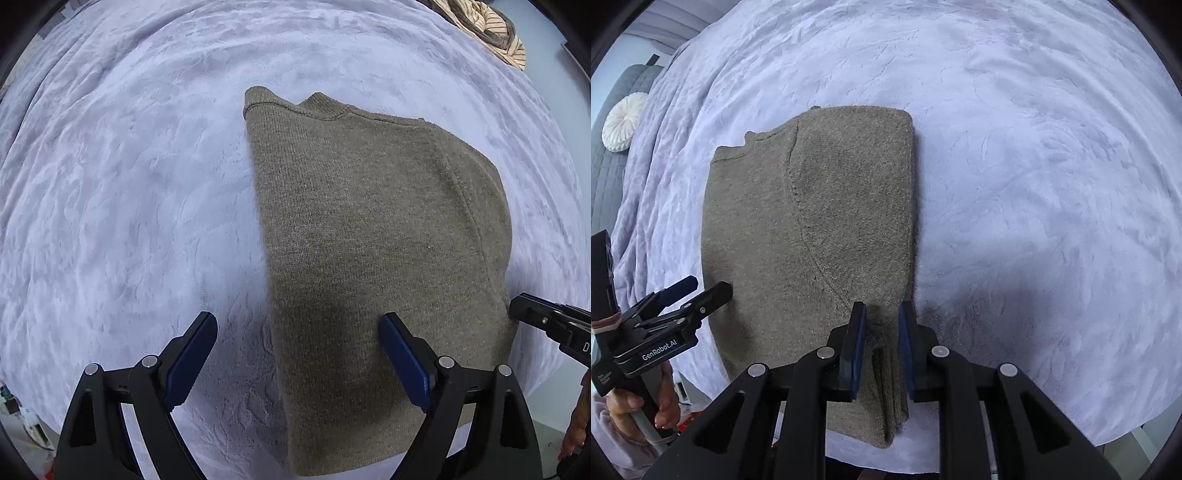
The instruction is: Fold small clothes
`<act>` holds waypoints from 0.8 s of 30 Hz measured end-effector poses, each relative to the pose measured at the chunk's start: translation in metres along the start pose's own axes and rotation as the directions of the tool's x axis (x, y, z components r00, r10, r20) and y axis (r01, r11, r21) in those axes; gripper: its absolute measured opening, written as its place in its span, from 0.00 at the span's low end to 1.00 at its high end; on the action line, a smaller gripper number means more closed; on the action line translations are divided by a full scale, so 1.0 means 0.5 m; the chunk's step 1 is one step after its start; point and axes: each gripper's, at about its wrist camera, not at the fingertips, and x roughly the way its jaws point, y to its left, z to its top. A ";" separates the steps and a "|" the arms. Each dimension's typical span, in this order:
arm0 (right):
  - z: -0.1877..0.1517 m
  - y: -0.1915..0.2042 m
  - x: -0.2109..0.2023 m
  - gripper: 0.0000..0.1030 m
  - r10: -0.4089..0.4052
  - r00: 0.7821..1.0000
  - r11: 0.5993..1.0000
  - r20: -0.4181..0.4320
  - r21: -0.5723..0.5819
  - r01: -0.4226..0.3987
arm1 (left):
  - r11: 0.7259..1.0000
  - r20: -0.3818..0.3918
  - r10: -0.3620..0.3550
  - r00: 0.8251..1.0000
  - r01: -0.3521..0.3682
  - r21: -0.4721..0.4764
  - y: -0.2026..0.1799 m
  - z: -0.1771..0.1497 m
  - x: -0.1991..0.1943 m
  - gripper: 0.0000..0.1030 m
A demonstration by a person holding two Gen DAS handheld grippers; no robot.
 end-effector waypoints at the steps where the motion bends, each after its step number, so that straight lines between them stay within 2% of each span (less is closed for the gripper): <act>1: -0.001 0.003 -0.001 0.19 0.002 1.000 1.000 -0.002 -0.006 -0.002 | 1.000 -0.004 -0.002 1.000 0.002 -0.003 0.001 -0.005 -0.001 0.88; 11: -0.013 0.004 -0.007 0.19 -0.017 1.000 1.000 -0.009 0.000 0.017 | 0.999 -0.049 -0.033 0.998 0.032 -0.008 0.001 -0.032 -0.010 0.88; 15: -0.017 0.011 -0.019 0.19 -0.036 0.999 0.999 -0.003 -0.001 0.036 | 0.999 0.014 -0.038 0.999 0.039 -0.019 0.008 -0.044 -0.044 0.88; 16: -0.019 0.015 -0.022 0.20 -0.043 0.999 0.999 0.001 -0.003 0.043 | 0.999 0.023 -0.038 0.999 0.038 -0.025 0.011 -0.045 -0.052 0.97; 18: -0.021 0.025 -0.030 0.34 -0.048 0.999 0.999 0.013 -0.017 0.048 | 0.999 0.045 -0.005 0.999 0.006 -0.034 0.017 -0.048 -0.069 1.00; 19: -0.022 0.031 -0.034 0.48 -0.046 0.999 0.999 0.021 -0.024 0.046 | 0.999 0.047 0.009 0.999 -0.007 -0.034 0.017 -0.049 -0.075 1.00; 21: -0.024 0.042 -0.041 0.57 -0.038 0.999 0.999 0.035 -0.035 0.039 | 0.999 0.044 0.012 0.999 -0.011 -0.040 0.021 -0.049 -0.083 1.00; 22: -0.025 0.048 -0.044 0.65 -0.042 0.998 0.998 0.043 -0.039 0.044 | 0.999 0.045 0.016 0.999 -0.014 -0.044 0.025 -0.048 -0.084 1.00; 23: -0.027 0.053 -0.047 0.78 -0.049 0.997 0.998 0.053 -0.042 0.051 | 0.999 0.048 0.017 0.999 -0.015 -0.045 0.026 -0.049 -0.088 1.00; 24: -0.028 0.058 -0.049 0.82 -0.063 0.996 0.997 0.060 -0.046 0.066 | 0.999 0.057 0.027 0.998 -0.024 -0.045 0.028 -0.052 -0.094 1.00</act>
